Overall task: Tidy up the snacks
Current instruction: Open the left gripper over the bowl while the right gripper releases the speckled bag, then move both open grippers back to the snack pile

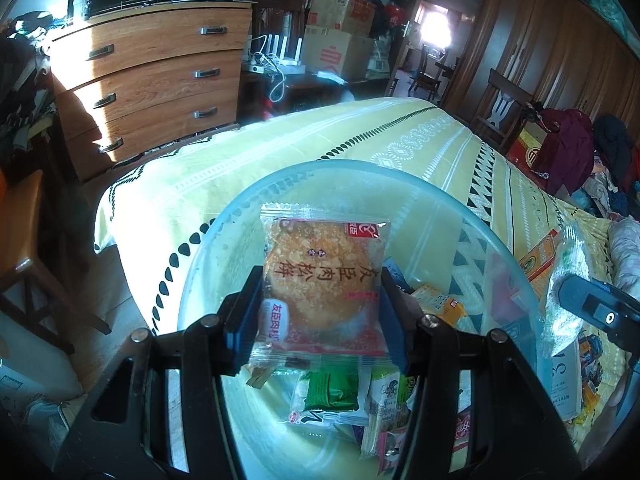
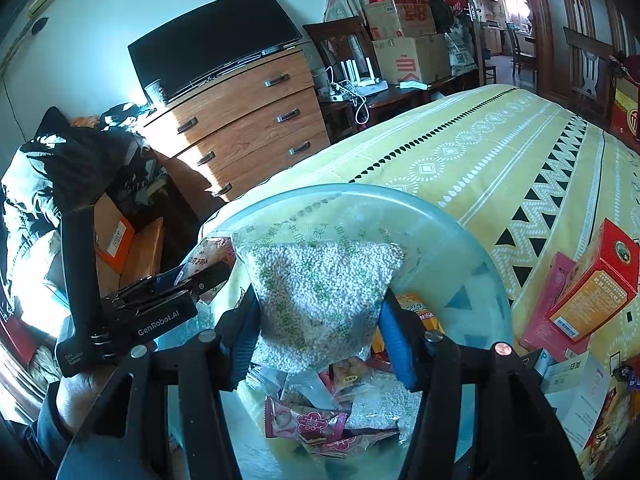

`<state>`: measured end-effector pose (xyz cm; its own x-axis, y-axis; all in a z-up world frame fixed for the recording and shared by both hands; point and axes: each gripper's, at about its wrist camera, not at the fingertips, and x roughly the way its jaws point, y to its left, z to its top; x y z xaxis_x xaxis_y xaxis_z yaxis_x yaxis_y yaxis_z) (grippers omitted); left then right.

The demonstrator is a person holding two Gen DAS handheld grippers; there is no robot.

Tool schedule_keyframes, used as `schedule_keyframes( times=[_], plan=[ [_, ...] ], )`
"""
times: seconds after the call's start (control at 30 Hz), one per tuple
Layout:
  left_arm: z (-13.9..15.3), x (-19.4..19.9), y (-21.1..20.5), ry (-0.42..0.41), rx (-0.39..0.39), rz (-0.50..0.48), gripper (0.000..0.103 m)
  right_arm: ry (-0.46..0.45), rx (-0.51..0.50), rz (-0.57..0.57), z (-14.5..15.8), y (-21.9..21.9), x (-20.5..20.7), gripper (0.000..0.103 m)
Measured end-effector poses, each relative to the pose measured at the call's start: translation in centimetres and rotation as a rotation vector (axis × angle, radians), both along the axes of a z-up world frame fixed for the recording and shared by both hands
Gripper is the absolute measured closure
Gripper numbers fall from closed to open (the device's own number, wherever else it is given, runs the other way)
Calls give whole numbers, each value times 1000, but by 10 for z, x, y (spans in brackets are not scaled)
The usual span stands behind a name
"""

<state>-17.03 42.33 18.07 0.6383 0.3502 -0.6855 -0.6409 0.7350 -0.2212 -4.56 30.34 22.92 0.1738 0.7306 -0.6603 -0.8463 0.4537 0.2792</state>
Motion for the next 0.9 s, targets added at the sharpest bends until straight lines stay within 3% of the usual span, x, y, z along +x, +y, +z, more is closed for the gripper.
schedule_keyframes(
  times=[0.23, 0.4, 0.9],
  plan=[
    [0, 0, -1, 6, 1, 1, 48, 5, -1, 3, -1, 1, -4, 41],
    [0, -1, -1, 11, 2, 3, 45, -5, 9, -5, 0, 0, -6, 28],
    [3, 0, -3, 34, 25, 14, 31, 26, 41, -21, 1, -26, -11, 24]
  ],
)
